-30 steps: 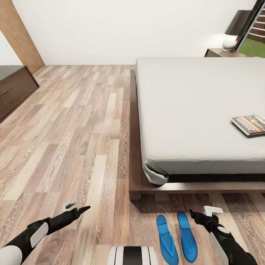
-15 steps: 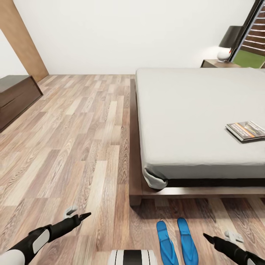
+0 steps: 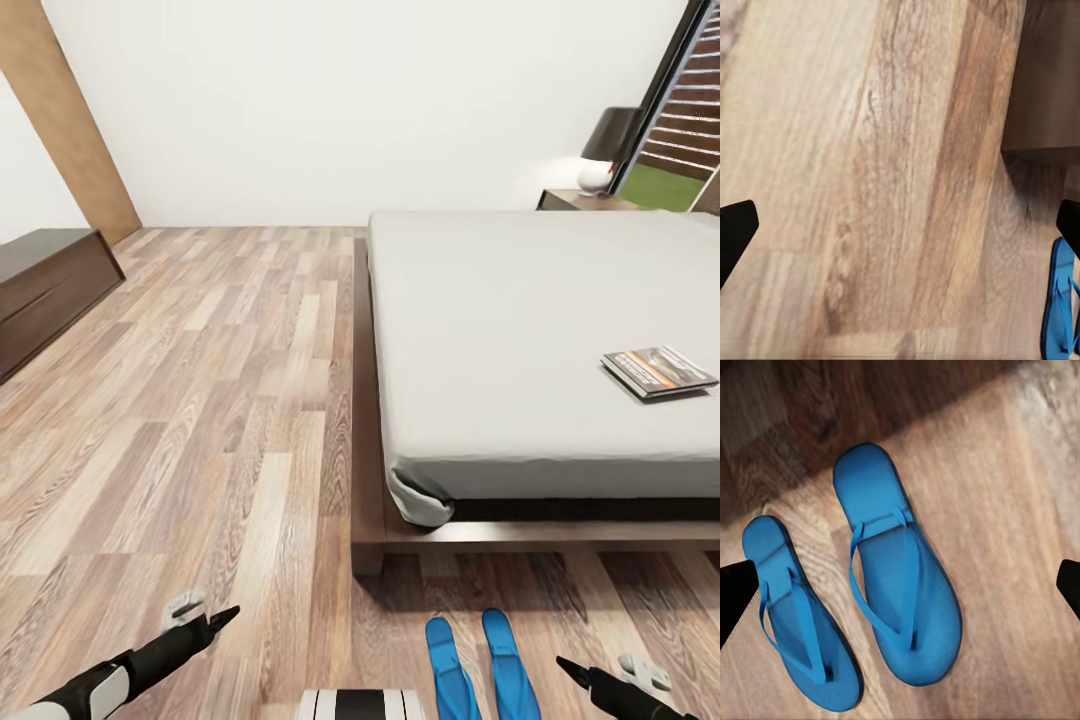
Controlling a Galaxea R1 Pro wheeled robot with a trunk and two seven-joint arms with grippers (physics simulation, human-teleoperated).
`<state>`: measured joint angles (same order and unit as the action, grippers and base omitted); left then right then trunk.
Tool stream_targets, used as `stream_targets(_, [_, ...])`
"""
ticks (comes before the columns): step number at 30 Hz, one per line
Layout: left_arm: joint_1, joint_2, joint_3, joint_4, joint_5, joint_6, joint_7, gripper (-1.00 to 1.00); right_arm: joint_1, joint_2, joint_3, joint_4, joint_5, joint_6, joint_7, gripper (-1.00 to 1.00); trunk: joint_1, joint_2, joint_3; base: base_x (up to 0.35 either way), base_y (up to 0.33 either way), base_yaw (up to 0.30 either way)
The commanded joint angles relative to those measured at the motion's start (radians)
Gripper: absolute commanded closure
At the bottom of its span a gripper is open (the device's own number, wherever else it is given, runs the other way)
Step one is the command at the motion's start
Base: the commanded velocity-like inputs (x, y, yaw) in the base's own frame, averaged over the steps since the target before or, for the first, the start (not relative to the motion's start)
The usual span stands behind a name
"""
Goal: In the bedroom, move the book from the bed onto either nightstand, and place the two sandals side by side next to the bed.
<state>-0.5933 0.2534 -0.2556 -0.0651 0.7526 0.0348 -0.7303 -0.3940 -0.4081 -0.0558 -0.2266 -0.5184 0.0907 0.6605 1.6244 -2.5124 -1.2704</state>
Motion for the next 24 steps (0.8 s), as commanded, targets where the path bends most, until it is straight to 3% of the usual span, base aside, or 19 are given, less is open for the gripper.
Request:
stream_targets(1, [0.000,0.000,-0.008,0.013,0.010,-0.001,-0.003,-1.00,0.000,0.000,-0.005,0.001,-0.005,0.005,0.003,-1.00,-0.001,0.000,0.003,0.000,0.000,0.000])
stream_targets(24, [0.001,-0.014,-0.008,0.019,0.011,-0.016,-0.001,-1.00,0.000,0.003,-0.004,0.027,-0.005,-0.002,0.002,-1.00,-0.011,0.005,0.092,0.000,0.000,0.000])
